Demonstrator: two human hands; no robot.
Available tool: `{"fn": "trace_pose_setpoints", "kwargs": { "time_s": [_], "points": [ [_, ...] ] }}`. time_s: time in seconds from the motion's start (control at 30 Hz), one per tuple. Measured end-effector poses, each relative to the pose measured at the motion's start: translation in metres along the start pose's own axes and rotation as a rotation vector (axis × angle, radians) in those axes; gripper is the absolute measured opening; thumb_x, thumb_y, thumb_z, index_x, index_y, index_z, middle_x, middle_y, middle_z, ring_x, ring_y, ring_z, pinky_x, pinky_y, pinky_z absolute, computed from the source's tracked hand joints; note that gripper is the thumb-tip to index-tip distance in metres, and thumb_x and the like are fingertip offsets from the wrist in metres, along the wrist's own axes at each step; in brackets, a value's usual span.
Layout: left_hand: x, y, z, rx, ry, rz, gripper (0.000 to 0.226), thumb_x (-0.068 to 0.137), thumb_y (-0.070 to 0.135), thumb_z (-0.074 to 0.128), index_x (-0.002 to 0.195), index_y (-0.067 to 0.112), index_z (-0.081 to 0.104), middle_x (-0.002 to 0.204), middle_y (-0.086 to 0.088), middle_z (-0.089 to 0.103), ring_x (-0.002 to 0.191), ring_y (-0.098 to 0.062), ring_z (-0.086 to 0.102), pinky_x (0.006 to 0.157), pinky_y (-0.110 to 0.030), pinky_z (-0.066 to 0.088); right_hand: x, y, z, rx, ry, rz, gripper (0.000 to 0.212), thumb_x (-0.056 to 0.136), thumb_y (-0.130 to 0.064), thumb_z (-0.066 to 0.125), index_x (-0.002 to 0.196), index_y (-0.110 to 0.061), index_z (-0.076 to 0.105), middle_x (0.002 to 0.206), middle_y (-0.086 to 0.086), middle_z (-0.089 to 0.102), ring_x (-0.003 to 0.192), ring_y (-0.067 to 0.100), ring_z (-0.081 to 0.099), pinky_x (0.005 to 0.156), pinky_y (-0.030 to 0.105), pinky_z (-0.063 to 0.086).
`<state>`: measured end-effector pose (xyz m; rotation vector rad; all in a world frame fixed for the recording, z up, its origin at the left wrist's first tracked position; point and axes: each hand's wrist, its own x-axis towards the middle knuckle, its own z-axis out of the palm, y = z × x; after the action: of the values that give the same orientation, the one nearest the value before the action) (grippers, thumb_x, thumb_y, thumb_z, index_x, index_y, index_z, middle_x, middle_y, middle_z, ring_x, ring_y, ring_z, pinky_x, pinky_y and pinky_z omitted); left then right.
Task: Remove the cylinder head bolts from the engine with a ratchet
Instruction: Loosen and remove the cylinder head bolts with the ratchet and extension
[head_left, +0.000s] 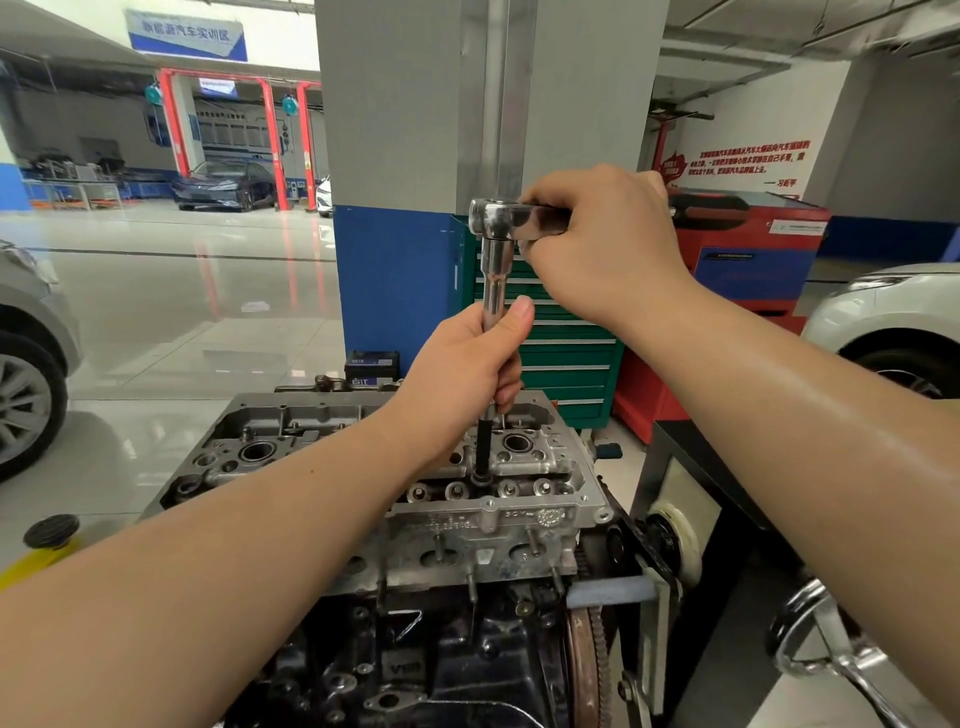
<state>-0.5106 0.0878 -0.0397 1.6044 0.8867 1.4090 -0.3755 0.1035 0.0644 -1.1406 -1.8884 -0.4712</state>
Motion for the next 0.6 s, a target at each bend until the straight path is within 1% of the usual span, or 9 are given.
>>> {"fn": "trace_pose_setpoints", "kwargs": {
  "time_s": [0.13, 0.27, 0.33, 0.4, 0.47, 0.53, 0.6],
  "points": [
    [0.0, -0.002, -0.002, 0.005, 0.003, 0.013, 0.041, 0.107, 0.048, 0.054, 0.083, 0.018, 0.04, 0.06, 0.002, 0.043, 0.057, -0.02, 0.042, 0.06, -0.033, 0.046, 0.0, -0.001, 0.0, 0.006, -0.002, -0.011, 0.019, 0.084, -0.02, 0.061, 0.091, -0.033, 0.072, 0.069, -0.012, 0.057, 0.084, 0.018, 0.049, 0.089, 0.036, 0.032],
    [-0.003, -0.004, -0.002, -0.012, 0.012, 0.01, 0.039, 0.106, 0.049, 0.055, 0.083, 0.02, 0.044, 0.061, 0.002, 0.043, 0.058, -0.02, 0.042, 0.064, -0.037, 0.046, -0.002, -0.002, -0.002, -0.003, 0.007, -0.029, 0.022, 0.083, -0.02, 0.06, 0.096, -0.031, 0.074, 0.072, -0.011, 0.061, 0.087, 0.018, 0.052, 0.089, 0.035, 0.031],
    [-0.004, -0.005, 0.0, -0.022, 0.03, 0.019, 0.04, 0.106, 0.048, 0.056, 0.083, 0.018, 0.042, 0.061, 0.002, 0.042, 0.058, -0.019, 0.04, 0.062, -0.034, 0.045, -0.002, -0.003, -0.003, 0.006, 0.002, -0.045, 0.023, 0.084, -0.02, 0.059, 0.097, -0.03, 0.075, 0.074, -0.01, 0.062, 0.09, 0.02, 0.056, 0.091, 0.036, 0.032],
    [-0.005, -0.005, 0.002, -0.033, 0.054, 0.025, 0.039, 0.106, 0.047, 0.057, 0.087, 0.017, 0.042, 0.062, 0.001, 0.041, 0.058, -0.019, 0.038, 0.058, -0.032, 0.043, -0.002, -0.004, -0.004, 0.06, -0.017, -0.065, 0.022, 0.085, -0.019, 0.06, 0.097, -0.03, 0.075, 0.075, -0.012, 0.062, 0.092, 0.022, 0.059, 0.094, 0.037, 0.035],
    [-0.007, -0.007, 0.005, -0.049, 0.067, 0.026, 0.036, 0.106, 0.045, 0.058, 0.09, 0.017, 0.043, 0.063, -0.001, 0.04, 0.058, -0.019, 0.037, 0.056, -0.032, 0.041, -0.002, -0.004, -0.005, 0.14, -0.045, -0.084, 0.021, 0.084, -0.018, 0.062, 0.096, -0.027, 0.076, 0.075, -0.012, 0.062, 0.09, 0.024, 0.06, 0.095, 0.043, 0.043],
    [-0.009, -0.009, 0.007, -0.059, 0.075, 0.02, 0.038, 0.105, 0.045, 0.059, 0.087, 0.017, 0.041, 0.063, -0.002, 0.038, 0.059, -0.022, 0.035, 0.057, -0.033, 0.04, -0.003, -0.004, -0.005, 0.189, -0.075, -0.092, 0.019, 0.082, -0.015, 0.064, 0.094, -0.023, 0.076, 0.076, -0.008, 0.064, 0.088, 0.025, 0.06, 0.092, 0.045, 0.047],
    [-0.01, -0.01, 0.008, -0.056, 0.085, 0.021, 0.04, 0.105, 0.046, 0.059, 0.084, 0.019, 0.039, 0.065, -0.004, 0.037, 0.062, -0.024, 0.034, 0.057, -0.033, 0.039, -0.002, -0.002, -0.003, 0.21, -0.084, -0.084, 0.017, 0.083, -0.014, 0.065, 0.094, -0.021, 0.076, 0.078, -0.004, 0.066, 0.088, 0.025, 0.058, 0.092, 0.044, 0.046]
  ]
}}
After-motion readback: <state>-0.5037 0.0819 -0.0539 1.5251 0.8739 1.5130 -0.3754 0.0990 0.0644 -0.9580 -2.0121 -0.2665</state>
